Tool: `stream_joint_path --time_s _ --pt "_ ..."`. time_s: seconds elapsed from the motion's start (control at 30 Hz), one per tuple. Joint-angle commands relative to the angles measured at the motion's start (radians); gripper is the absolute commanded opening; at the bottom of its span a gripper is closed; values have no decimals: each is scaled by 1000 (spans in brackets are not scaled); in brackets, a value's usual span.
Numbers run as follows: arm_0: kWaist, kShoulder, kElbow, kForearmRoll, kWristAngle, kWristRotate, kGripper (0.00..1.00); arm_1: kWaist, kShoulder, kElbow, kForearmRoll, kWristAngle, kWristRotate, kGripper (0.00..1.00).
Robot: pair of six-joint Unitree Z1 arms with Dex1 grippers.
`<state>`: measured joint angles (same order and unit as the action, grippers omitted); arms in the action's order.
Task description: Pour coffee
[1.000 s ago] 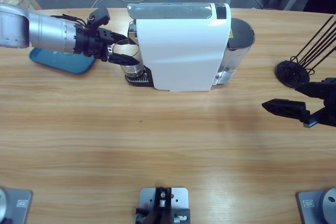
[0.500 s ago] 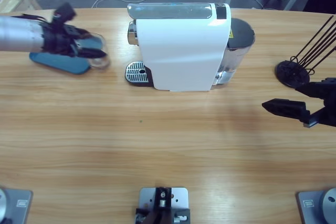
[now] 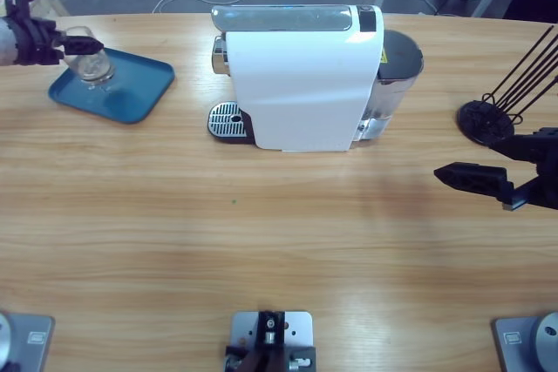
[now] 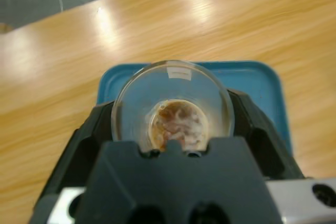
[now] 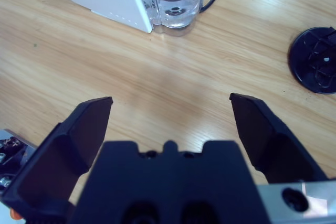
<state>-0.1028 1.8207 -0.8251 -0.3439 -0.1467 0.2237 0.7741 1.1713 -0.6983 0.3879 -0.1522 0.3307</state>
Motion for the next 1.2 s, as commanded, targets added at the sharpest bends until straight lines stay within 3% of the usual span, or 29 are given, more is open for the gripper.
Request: stream_joint_path --time_s 0.03,0.6,0.63,0.67,0.7,0.97,1.0,1.2 --pt "-9 76 -19 -17 57 -50 0 8 41 31 -9 -12 1 1000" --pt "-40 149 -27 -18 32 -45 0 8 42 29 -6 -7 4 1000" --pt "-40 153 -33 -18 25 -43 345 8 44 29 -6 -7 4 1000" --pt "-42 154 -33 -18 23 -42 845 8 44 29 -6 -7 4 1000" --pt "-43 150 -28 -17 22 -44 971 8 44 29 -6 -7 4 1000" --pt "-24 -21 21 -12 29 -71 1000 8 5 36 0 -13 4 1000" --pt "-24 -154 14 28 29 -147 1000 8 -37 41 11 -51 4 1000" --pt "-160 -516 -7 400 115 -252 1000 8 -94 17 53 -95 -26 1000"
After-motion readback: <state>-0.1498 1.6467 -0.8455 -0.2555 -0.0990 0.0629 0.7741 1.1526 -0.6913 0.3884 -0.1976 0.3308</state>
